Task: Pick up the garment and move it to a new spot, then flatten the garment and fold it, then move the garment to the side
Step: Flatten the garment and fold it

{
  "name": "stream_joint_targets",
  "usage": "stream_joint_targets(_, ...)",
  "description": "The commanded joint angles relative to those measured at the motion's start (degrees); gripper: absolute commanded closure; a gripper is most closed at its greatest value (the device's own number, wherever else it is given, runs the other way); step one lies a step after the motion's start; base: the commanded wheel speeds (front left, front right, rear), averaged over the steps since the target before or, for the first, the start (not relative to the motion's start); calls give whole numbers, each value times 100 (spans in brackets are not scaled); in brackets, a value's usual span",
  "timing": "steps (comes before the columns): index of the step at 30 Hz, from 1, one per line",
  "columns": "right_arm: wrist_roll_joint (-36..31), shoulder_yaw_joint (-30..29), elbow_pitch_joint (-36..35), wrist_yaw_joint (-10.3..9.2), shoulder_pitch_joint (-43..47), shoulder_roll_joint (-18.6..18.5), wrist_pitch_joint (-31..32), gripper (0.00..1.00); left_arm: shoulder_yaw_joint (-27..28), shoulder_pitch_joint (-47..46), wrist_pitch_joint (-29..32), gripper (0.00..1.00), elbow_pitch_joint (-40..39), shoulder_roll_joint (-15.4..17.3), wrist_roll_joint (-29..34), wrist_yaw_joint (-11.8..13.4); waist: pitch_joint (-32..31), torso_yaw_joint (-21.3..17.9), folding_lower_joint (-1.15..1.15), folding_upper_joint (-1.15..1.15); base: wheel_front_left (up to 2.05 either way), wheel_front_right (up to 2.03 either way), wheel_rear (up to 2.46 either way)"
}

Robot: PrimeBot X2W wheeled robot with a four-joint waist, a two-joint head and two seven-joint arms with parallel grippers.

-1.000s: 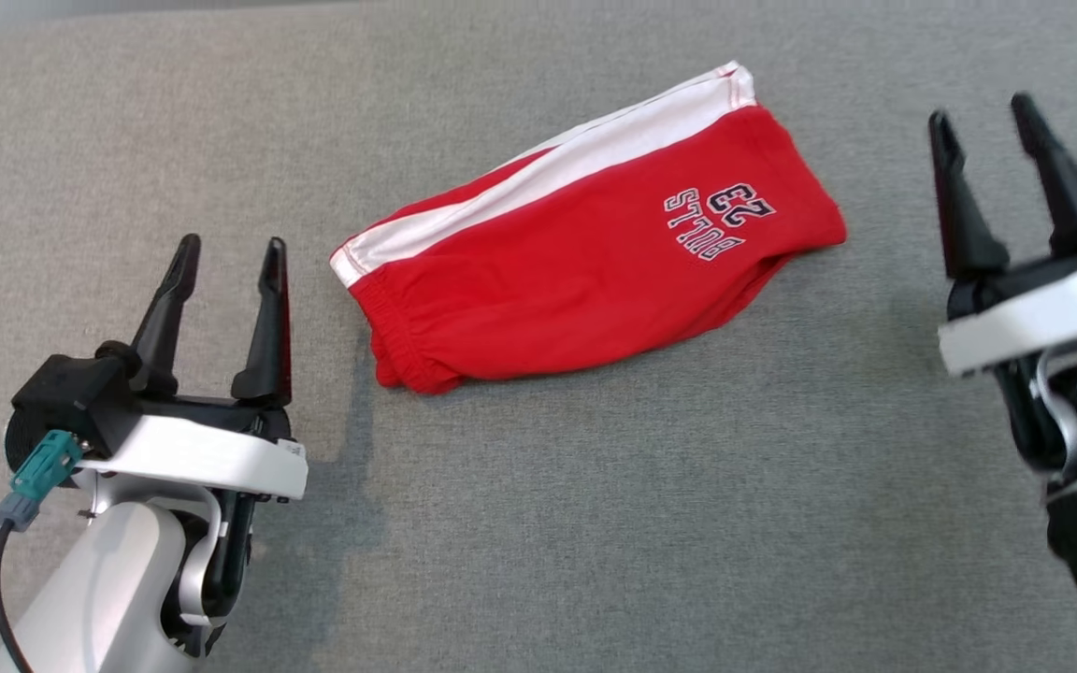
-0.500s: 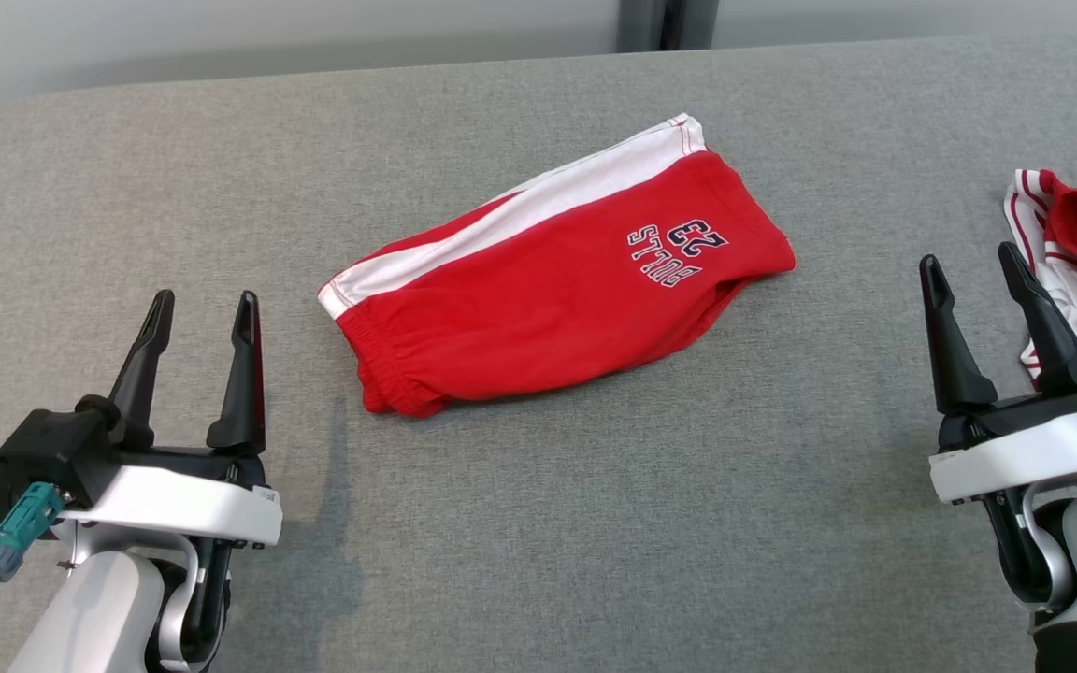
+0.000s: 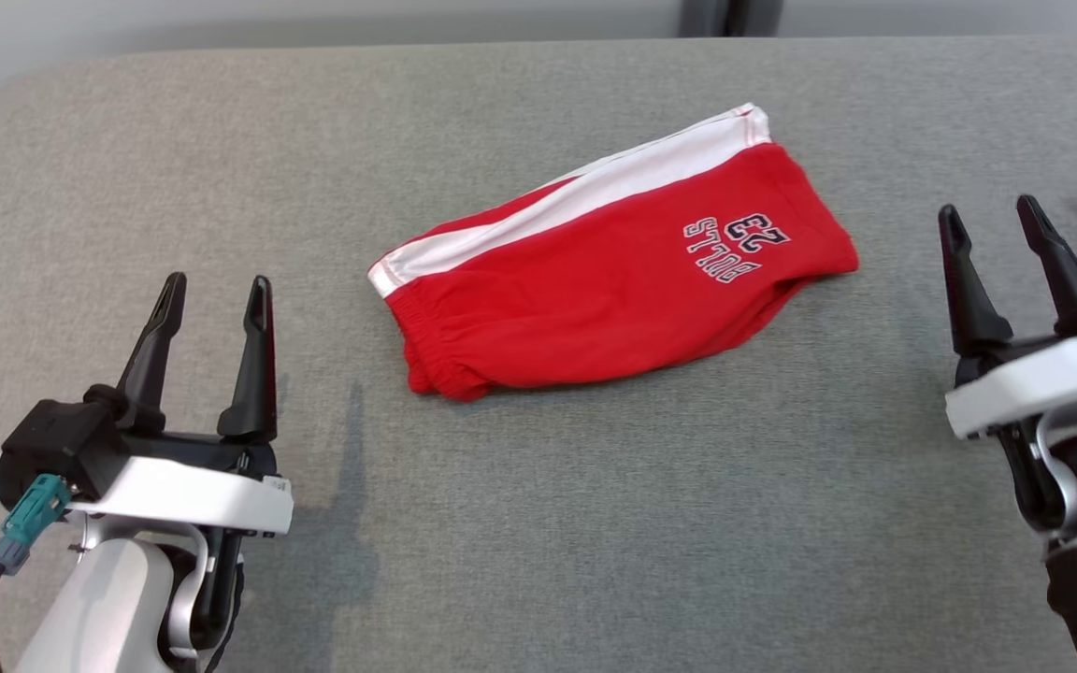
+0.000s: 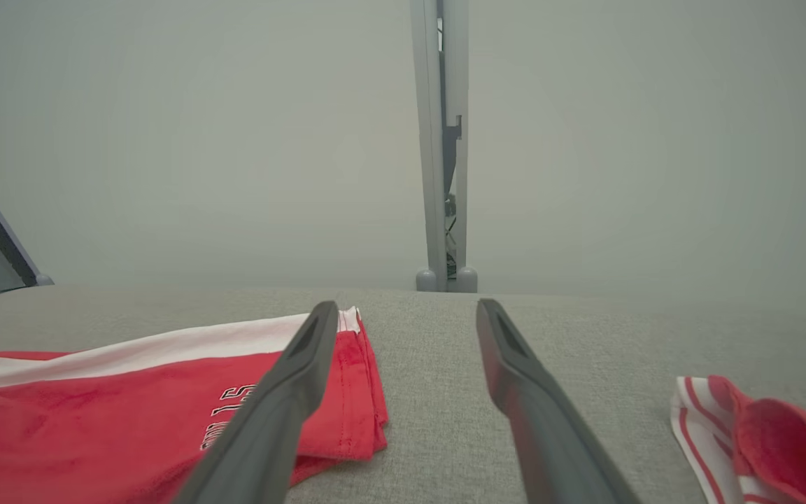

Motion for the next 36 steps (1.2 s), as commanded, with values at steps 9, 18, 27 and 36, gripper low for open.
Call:
stream_joint_targets(9, 220, 574, 1780, -1, -1116, -31, 74, 0, 150, -326, -19, 0, 44, -269, 234, -302, 341, 515, 0, 0, 0, 0, 0)
stream_joint_targets(18, 467, 803, 3428, -1, -1785, 123, 259, 0, 321, -425, -19, 0, 120, -558, 455, -588, 493, 732, 0, 0, 0, 0, 0)
stream_joint_targets(27, 919, 1166, 3848, -2, -1846, 316, 104, 100, 524, -340, -19, 0, 227, -657, 666, -740, 467, 557, 0, 0, 0, 0, 0)
stream_joint_targets(36, 1503, 1429, 3068, -2, -1070, 314, -276, 100, 691, -187, -20, 0, 282, -672, 791, -791, 294, 152, 0, 0, 0, 0, 0)
